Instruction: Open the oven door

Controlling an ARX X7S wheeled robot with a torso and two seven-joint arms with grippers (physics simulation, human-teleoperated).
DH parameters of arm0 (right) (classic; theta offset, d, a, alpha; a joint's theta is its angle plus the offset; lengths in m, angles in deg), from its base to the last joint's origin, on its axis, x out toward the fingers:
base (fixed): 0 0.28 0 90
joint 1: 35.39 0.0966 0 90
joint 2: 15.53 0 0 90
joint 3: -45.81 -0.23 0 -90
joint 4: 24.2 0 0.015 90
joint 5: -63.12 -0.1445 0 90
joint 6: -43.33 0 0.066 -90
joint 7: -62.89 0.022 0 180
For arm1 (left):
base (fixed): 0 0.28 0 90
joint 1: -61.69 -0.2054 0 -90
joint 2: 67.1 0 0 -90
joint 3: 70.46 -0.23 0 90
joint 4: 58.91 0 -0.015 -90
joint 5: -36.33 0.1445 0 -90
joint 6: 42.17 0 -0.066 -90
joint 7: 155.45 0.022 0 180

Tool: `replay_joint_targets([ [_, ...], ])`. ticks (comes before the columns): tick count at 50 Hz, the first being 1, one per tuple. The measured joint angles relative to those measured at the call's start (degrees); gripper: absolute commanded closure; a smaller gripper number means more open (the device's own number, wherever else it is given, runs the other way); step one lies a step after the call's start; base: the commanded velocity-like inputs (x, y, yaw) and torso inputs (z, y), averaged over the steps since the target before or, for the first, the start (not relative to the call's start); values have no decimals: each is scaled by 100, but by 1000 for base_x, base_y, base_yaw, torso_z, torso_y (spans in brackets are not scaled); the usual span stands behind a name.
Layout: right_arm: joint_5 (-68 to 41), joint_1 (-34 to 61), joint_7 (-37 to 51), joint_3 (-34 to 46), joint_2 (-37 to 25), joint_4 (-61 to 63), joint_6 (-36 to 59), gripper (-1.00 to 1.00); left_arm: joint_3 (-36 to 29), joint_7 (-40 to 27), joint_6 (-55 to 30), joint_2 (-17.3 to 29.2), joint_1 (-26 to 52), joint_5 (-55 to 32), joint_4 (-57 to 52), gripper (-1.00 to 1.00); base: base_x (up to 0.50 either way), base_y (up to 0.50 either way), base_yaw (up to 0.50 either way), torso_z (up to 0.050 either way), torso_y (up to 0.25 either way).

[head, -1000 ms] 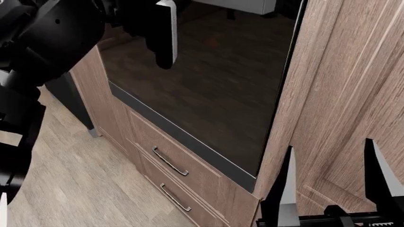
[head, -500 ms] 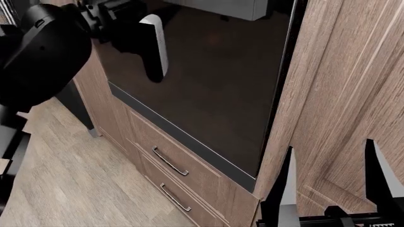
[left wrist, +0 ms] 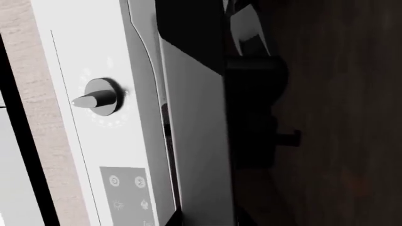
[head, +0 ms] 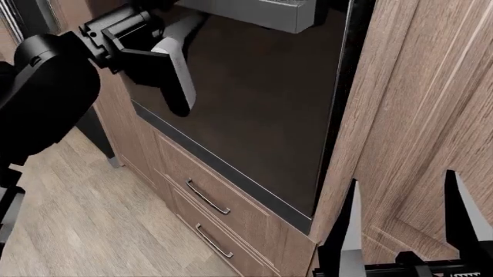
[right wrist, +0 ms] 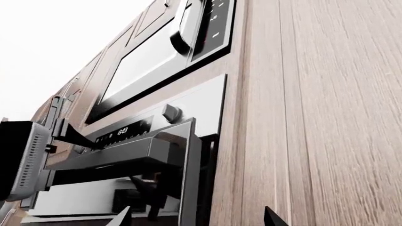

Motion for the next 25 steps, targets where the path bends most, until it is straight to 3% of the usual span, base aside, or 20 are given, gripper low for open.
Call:
replay_joint_targets([
  [25,12,10,4,25,-8,25,30,-100,334,-488,-179,458,-712,15,-855,100,0,-1,-2,1,3],
])
